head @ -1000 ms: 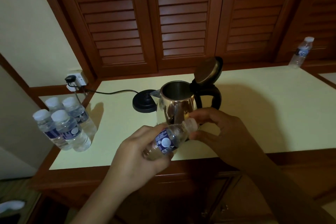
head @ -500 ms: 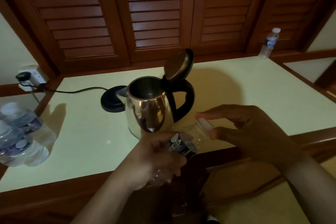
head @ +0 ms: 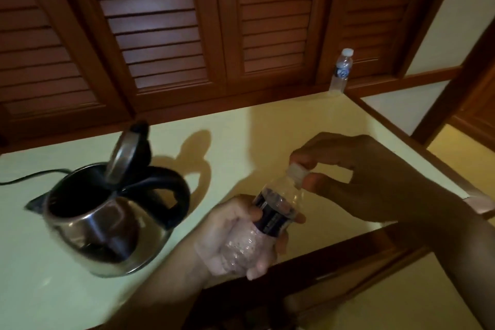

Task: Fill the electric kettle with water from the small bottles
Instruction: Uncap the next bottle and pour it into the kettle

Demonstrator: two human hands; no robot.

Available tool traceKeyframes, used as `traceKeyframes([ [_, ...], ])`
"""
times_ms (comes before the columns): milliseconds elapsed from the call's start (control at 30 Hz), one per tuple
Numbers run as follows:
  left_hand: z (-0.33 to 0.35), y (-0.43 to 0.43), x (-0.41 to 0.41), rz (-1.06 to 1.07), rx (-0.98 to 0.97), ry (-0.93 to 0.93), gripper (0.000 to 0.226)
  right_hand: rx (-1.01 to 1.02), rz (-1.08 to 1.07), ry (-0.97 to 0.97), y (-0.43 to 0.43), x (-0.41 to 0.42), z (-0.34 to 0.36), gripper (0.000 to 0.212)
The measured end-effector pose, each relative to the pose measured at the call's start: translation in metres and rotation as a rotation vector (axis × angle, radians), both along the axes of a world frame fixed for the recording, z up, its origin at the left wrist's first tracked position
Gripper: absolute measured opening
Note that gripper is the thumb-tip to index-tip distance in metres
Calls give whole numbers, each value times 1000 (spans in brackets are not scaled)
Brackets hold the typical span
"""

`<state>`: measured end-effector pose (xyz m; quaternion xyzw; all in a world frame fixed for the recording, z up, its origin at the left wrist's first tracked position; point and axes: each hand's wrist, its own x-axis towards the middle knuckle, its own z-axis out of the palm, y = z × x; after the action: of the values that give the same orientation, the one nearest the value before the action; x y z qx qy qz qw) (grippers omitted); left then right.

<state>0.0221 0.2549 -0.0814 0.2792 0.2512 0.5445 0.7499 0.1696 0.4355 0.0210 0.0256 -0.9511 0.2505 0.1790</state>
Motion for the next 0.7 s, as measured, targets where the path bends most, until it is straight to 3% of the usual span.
traceKeyframes([
  [100,15,38,4,173,14,212,64,111,-12,112,34,1,-4,40],
  [200,36,68,19,509,83,681,26,21,-122,126,67,3,-14,51],
  [267,43,87,33,688,122,1001,14,-115,-208,135,88,5,-22,52],
  [333,35,106,44,858,129,1362,28,-162,-297,111,103,4,-30,55],
  [400,28,123,47,992,92,1714,56,-145,-361,11,115,1,-35,63],
  [467,32,139,46,989,-1,1712,69,-257,-412,12,127,-2,-38,65],
  [533,34,151,44,845,-71,1518,77,-386,-413,70,139,-5,-44,52],
  [700,28,164,33,695,-12,1476,65,-472,-312,186,160,0,-65,24],
])
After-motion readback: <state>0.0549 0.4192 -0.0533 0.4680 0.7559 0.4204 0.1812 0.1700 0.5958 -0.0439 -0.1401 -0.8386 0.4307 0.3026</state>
